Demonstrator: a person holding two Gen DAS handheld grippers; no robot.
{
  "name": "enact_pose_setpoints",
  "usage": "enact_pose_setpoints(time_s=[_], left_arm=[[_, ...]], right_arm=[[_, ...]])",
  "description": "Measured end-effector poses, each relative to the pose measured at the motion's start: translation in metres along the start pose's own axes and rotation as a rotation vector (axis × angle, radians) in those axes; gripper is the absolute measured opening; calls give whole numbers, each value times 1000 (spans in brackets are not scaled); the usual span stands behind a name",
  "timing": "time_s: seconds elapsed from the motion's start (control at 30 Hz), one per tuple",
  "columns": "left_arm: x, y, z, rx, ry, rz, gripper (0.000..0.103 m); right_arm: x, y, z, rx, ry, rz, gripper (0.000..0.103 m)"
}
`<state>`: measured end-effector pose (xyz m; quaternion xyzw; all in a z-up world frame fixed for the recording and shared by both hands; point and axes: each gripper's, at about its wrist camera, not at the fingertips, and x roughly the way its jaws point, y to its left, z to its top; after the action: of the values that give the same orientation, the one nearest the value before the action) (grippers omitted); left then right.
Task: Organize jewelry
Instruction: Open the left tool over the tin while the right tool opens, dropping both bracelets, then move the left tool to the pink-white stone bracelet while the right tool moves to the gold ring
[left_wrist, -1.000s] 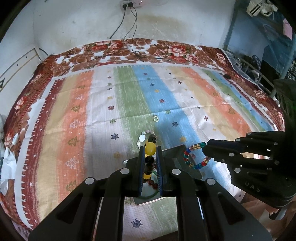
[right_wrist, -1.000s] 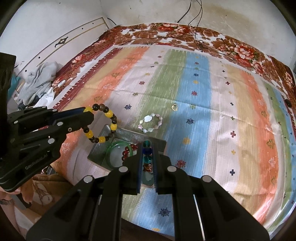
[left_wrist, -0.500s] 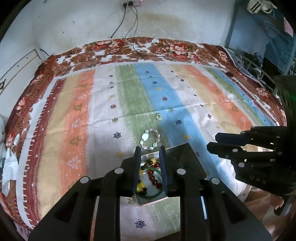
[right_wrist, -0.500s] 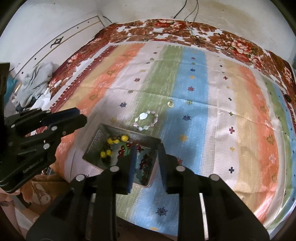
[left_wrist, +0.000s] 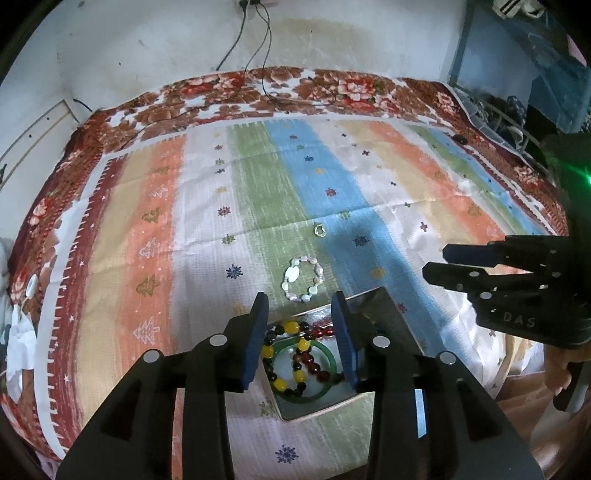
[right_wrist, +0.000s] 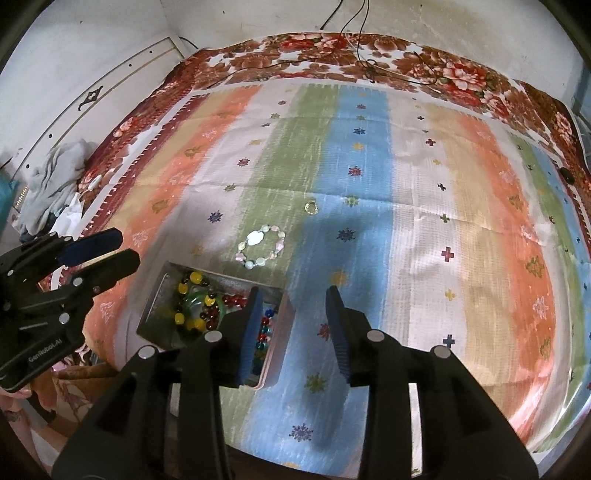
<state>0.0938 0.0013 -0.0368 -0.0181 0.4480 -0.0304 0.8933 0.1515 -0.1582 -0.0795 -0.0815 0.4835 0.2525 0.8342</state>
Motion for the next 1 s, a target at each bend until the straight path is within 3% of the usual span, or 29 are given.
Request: enact_pose_setpoints(time_s=[0.17,0.53,1.0], left_arm=[[24,13,11,4,44,29,41],[72,37,24,5,152,8,42],[119,28,36,127,242,4,48]], right_arm=[[14,-6,11,7,13,-14,40],[52,-11,33,-4,58,-35,44],[91,-15,56,-38,101,-73,47]])
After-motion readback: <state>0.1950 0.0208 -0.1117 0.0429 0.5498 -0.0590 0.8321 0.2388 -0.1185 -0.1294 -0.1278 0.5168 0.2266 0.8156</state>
